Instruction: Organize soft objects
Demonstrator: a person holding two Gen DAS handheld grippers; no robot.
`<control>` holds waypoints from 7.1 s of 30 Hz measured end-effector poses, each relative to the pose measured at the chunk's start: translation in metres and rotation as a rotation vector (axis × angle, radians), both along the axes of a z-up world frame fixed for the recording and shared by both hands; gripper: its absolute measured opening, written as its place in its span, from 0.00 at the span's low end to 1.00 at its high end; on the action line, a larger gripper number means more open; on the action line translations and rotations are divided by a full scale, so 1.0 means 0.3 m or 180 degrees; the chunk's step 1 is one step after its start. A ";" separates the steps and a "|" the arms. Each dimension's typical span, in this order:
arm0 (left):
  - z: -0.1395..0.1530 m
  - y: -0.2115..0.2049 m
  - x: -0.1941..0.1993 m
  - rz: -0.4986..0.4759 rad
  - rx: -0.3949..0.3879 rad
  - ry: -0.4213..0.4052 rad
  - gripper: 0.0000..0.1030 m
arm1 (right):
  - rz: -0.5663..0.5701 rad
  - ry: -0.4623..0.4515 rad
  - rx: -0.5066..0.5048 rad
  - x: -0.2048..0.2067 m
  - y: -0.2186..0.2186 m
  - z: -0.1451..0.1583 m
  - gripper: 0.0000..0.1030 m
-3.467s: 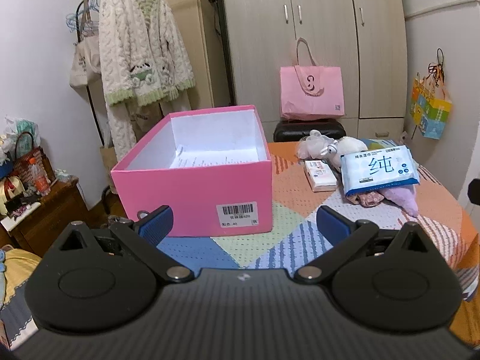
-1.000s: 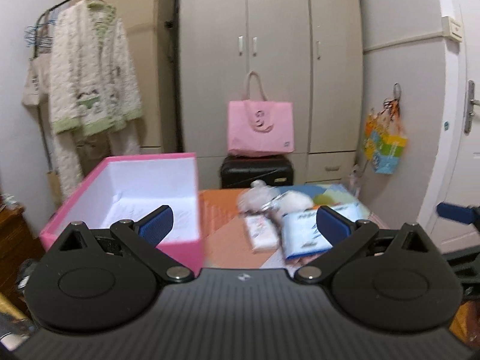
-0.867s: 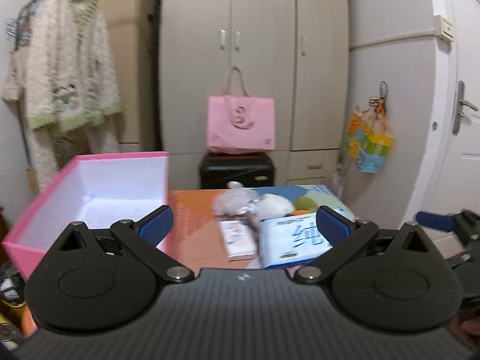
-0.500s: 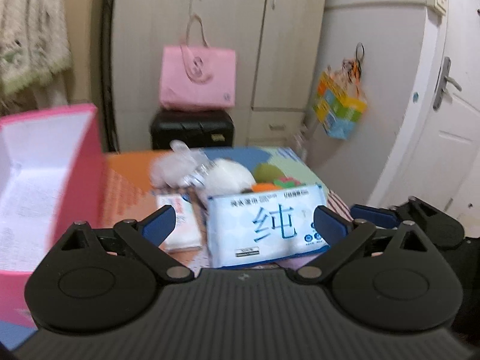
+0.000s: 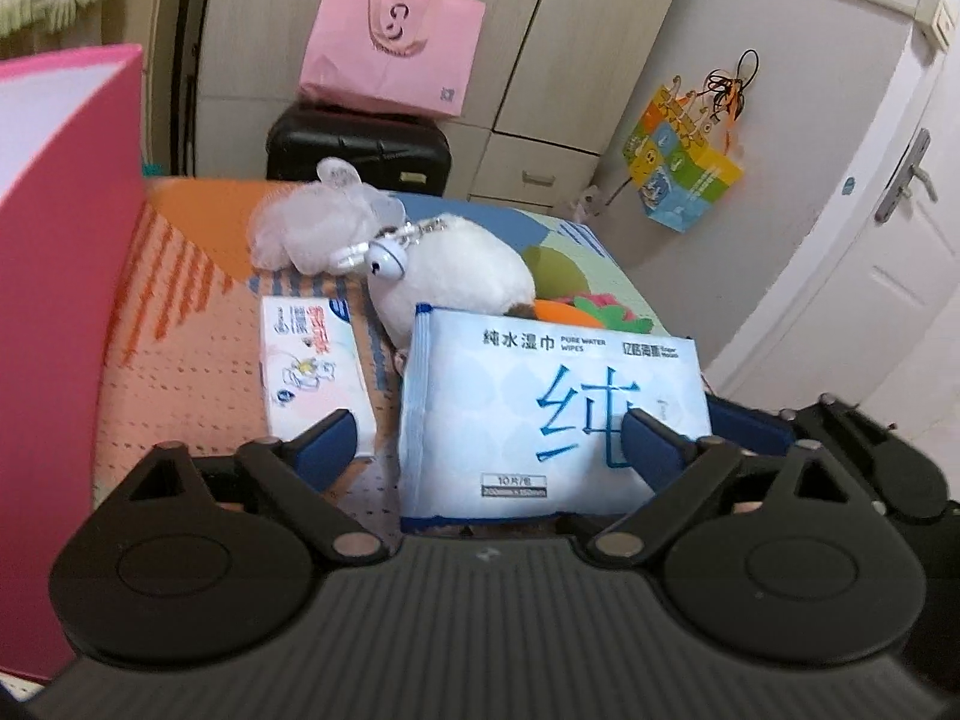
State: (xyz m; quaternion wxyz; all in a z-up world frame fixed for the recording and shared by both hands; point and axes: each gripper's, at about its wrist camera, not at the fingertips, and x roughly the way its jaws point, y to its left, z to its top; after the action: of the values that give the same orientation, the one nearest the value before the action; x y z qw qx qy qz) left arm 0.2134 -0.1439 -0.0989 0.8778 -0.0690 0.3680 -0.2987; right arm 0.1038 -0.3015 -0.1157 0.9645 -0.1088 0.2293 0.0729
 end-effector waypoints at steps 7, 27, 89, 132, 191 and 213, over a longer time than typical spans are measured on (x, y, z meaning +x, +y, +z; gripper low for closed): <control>0.003 -0.003 -0.049 -0.0075 -0.0024 -0.0124 0.57 | -0.0020 0.0017 0.0243 0.010 -0.004 -0.023 0.70; 0.145 0.051 -0.232 -0.0083 0.0353 -0.0429 0.55 | -0.0031 -0.0104 0.0503 -0.104 0.031 0.066 0.61; 0.308 0.699 0.078 0.0651 0.0513 0.0090 0.56 | 0.1167 0.0807 0.0051 0.326 0.687 0.328 0.60; 0.522 0.674 -0.278 0.0418 0.0730 -0.0357 0.74 | 0.1229 0.0535 -0.0453 0.122 0.640 0.476 0.71; -0.025 -0.028 -0.177 -0.0520 0.1014 -0.0982 0.81 | 0.0271 0.0534 0.0717 0.114 -0.122 0.150 0.41; -0.069 -0.127 -0.095 -0.0528 0.0866 -0.0726 0.66 | 0.0406 0.0917 0.1105 0.276 -0.175 0.036 0.39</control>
State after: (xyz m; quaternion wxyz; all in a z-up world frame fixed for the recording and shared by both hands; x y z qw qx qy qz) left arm 0.1850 -0.1819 -0.1197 0.8874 0.1152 0.3075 -0.3235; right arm 0.1867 -0.3540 -0.1050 0.9195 0.0559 0.3413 0.1868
